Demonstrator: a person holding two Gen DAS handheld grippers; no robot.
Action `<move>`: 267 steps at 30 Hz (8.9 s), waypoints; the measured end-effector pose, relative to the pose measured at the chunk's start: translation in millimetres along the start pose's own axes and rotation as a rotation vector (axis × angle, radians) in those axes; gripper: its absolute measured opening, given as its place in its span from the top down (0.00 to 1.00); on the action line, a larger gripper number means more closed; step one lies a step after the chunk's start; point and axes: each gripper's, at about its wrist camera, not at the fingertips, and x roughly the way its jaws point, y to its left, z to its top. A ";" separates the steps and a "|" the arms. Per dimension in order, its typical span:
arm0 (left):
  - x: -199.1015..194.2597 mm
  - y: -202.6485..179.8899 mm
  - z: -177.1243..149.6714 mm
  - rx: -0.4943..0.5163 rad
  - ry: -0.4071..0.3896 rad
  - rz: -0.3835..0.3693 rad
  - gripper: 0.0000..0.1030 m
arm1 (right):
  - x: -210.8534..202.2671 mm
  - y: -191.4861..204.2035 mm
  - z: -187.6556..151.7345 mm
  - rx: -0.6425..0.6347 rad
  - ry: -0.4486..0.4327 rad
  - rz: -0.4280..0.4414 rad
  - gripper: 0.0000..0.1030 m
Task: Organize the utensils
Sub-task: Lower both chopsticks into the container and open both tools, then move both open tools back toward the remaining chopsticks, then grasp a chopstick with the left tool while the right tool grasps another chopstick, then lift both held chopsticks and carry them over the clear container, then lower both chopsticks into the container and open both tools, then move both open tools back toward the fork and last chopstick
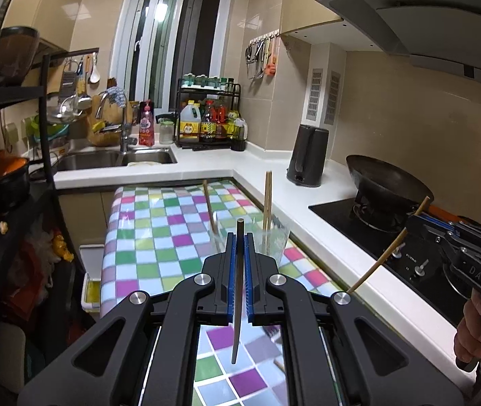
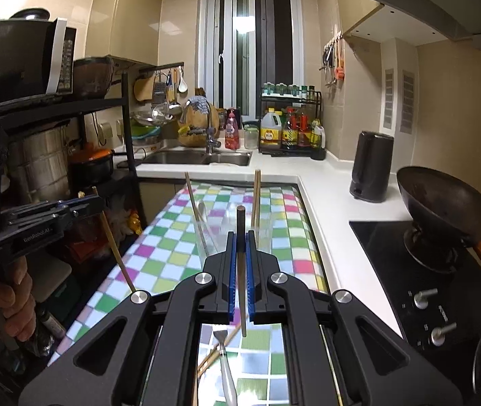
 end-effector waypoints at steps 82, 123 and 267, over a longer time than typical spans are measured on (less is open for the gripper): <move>2.6 -65.3 -254.8 -0.020 0.392 -0.131 0.81 | -9.6 43.9 -266.5 0.117 0.368 0.060 0.80; -30.1 -18.4 -267.1 -0.021 0.262 0.092 0.83 | -12.8 33.8 -281.1 0.113 0.246 -0.119 0.80; 47.9 -4.6 -11.2 -0.017 -0.011 -0.045 0.73 | 25.8 -10.0 -29.2 0.019 0.064 -0.056 0.78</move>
